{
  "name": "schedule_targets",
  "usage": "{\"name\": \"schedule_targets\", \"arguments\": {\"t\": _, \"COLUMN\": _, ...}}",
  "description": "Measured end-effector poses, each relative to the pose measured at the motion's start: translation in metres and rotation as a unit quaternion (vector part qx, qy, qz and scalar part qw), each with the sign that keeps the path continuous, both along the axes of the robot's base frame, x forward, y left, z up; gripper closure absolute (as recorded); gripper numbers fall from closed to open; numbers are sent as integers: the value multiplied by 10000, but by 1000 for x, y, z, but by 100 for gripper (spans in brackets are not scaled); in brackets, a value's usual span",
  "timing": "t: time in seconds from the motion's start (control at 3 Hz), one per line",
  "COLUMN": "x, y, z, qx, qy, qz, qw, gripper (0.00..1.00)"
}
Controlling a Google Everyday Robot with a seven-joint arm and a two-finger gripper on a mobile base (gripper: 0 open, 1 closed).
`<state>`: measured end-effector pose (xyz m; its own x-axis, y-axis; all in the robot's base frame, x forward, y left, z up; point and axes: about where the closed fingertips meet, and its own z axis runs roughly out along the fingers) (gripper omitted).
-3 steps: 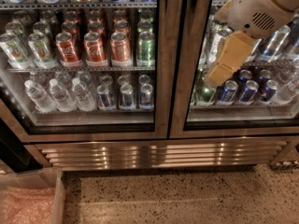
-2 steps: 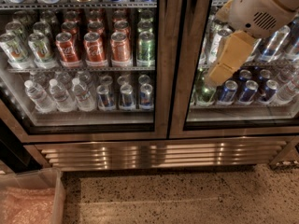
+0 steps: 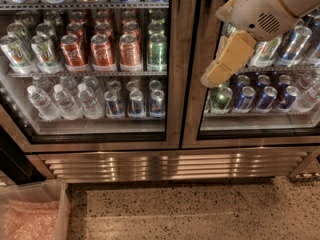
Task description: Open left fridge door
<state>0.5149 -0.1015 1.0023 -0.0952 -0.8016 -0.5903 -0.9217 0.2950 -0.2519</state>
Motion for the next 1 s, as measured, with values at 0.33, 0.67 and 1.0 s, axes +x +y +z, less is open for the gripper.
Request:
{"name": "schedule_targets", "arguments": {"t": 0.33, "x": 4, "y": 35, "z": 14, "qx": 174, "qy": -195, "qz": 372, "qw": 9990, "gripper": 0}}
{"name": "schedule_targets", "arguments": {"t": 0.67, "x": 4, "y": 36, "z": 14, "qx": 175, "qy": -200, "qz": 379, "qw": 9989, "gripper": 0}}
{"name": "schedule_targets", "arguments": {"t": 1.0, "x": 14, "y": 42, "z": 11, "qx": 144, "qy": -292, "qz": 481, "qw": 9983, "gripper": 0}}
